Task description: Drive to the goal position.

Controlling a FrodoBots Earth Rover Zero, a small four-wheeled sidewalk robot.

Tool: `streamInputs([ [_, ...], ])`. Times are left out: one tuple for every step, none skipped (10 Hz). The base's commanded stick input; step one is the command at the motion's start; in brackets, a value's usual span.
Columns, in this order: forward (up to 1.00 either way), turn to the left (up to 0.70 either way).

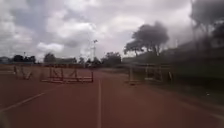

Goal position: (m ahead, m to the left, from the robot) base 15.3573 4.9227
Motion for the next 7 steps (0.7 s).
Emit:
streamInputs([
  [0.7,0.0],
  [0.7,0.0],
  [0.7,-0.04],
  [0.7,-0.2],
  [0.7,-0.35],
  [0.7,-0.35],
  [0.7,-0.35],
])
